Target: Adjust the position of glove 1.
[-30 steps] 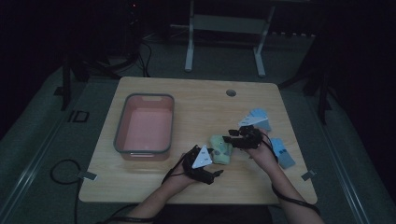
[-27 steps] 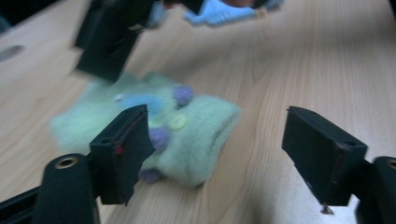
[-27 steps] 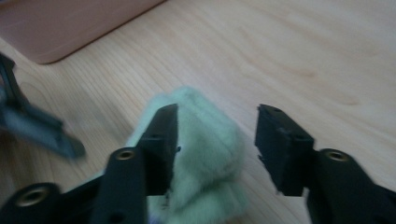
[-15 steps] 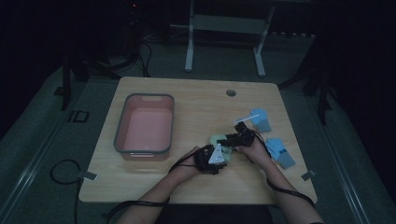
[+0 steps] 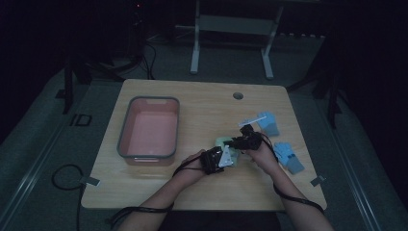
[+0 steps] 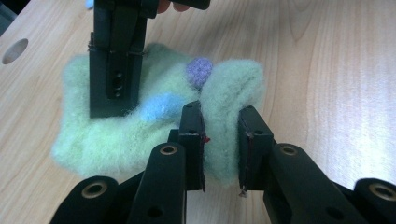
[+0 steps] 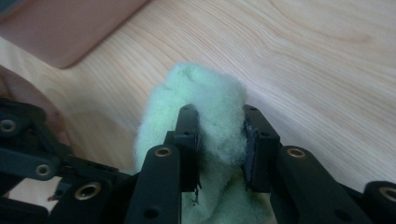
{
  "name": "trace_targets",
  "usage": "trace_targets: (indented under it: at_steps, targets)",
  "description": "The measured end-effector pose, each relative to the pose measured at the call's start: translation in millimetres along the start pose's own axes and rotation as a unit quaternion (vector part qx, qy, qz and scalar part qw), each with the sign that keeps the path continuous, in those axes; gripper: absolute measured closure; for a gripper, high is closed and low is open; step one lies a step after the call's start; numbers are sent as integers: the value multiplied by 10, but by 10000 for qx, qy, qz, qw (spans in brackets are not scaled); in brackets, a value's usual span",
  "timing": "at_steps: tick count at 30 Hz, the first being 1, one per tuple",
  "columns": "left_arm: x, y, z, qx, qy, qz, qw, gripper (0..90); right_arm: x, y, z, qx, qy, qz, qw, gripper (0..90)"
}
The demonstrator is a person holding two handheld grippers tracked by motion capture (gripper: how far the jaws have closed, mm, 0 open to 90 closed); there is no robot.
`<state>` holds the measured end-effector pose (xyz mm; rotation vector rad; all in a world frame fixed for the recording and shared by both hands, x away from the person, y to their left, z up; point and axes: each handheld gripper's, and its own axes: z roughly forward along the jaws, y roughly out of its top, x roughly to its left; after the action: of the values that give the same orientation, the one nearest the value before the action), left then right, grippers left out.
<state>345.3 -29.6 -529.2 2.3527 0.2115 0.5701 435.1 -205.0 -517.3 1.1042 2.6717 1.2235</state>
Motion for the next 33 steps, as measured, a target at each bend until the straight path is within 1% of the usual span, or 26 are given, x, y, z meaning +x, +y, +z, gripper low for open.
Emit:
trace_targets:
  at_steps: [2, 4, 7, 12, 17, 21, 23, 25, 28, 29, 33]
  targets:
    - [31, 19, -68, 20, -10, 11, 10000, 749, 34, 42, -18, -15, -9, -66, 10000, 713]
    - [65, 31, -140, 48, -18, 36, 10000, 749, 66, 87, -33, -49, 51, -51, 10000, 713]
    - [109, 44, -249, 76, -4, 76, 9999, 750, 124, 156, -50, -86, 72, -102, 9999, 713]
    - [179, 44, -409, 125, 20, 70, 9999, 750, 230, 285, -52, -125, 96, -211, 9997, 713]
    - [244, 22, -554, 132, 88, 53, 9999, 750, 332, 425, -39, -137, 121, -261, 9995, 713]
    - [287, -4, -692, 95, 148, 61, 9998, 750, 410, 517, -25, -214, 183, -315, 9991, 713]
    - [309, -23, -750, 112, 133, 65, 9998, 751, 454, 559, -9, -207, 208, -330, 9990, 713]
    - [331, -43, -800, 149, 130, 51, 9998, 751, 506, 607, 8, -204, 209, -398, 9988, 713]
    - [354, -65, -876, 177, 218, 73, 9996, 753, 584, 683, 34, -204, 194, -481, 9984, 713]
    - [364, -72, -904, 176, 233, 52, 9996, 754, 605, 706, 45, -223, 192, -510, 9983, 713]
    - [411, -109, -1002, 219, 303, 51, 9993, 755, 664, 795, 87, -247, 251, -511, 9981, 713]
